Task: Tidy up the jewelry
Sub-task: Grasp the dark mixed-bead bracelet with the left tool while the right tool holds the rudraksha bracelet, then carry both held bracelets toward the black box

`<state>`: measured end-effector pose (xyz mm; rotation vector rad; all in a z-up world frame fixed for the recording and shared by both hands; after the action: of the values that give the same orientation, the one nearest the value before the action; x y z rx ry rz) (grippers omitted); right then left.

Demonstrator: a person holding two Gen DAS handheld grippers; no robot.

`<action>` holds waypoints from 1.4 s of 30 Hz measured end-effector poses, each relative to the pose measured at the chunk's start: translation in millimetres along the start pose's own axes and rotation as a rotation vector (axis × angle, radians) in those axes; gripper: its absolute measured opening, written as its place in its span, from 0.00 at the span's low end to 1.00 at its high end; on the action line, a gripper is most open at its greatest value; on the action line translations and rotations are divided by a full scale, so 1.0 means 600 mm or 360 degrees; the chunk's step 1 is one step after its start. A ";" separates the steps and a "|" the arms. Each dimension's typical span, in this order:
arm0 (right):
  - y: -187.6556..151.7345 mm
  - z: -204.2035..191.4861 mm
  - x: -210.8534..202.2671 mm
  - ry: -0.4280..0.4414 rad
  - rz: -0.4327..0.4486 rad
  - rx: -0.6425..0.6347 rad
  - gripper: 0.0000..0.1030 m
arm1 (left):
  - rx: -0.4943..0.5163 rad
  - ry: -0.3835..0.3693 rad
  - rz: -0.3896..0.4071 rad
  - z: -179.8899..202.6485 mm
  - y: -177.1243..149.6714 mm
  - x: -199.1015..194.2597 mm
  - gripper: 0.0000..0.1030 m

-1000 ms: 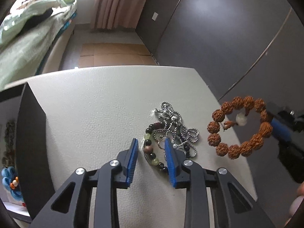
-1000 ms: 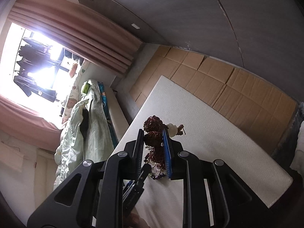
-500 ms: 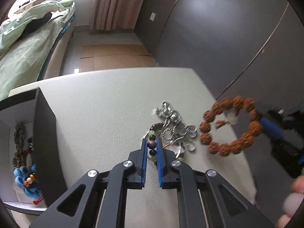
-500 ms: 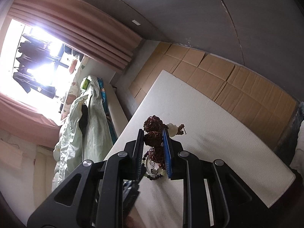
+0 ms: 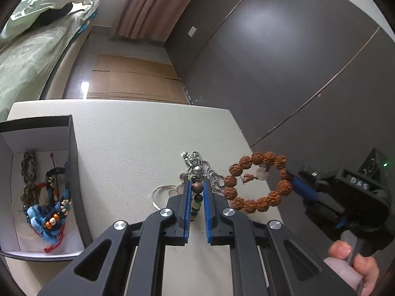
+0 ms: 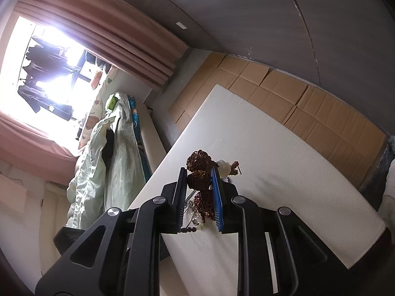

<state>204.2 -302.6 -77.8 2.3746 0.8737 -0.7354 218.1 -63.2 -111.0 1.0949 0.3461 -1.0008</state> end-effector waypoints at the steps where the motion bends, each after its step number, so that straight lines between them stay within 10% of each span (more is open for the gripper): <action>1: -0.001 -0.001 0.000 0.0001 -0.0001 -0.0003 0.20 | -0.0019 -0.0029 0.0012 -0.001 0.002 -0.007 0.07; 11: -0.009 0.000 -0.004 0.0013 -0.0013 -0.0026 0.20 | -0.0057 -0.0176 0.0139 -0.006 0.016 -0.061 0.07; 20: -0.006 -0.003 0.005 0.0006 -0.0037 -0.0040 0.20 | 0.0027 0.0203 -0.0049 -0.016 0.001 -0.009 0.07; 29: -0.009 -0.004 0.006 0.0006 -0.0039 -0.0044 0.20 | 0.0048 0.0220 -0.0080 -0.014 -0.001 0.013 0.07; 42: -0.017 -0.009 0.004 0.0017 -0.0045 -0.0054 0.20 | 0.0008 -0.0104 0.0159 0.004 0.019 -0.081 0.07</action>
<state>200.3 -291.4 -78.5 2.3426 0.9187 -0.7139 200.8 -39.8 -70.1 1.0713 0.2336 -0.9468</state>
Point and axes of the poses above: each gripper's, at about its wrist camera, not at the fingertips, and x roughly the way its jaws point, z to its right, y to its top, the point moved 1 cm from there along x, roughly the way its jaws point, and after that the axes turned 6 degrees about x, right-handed, at the moved point
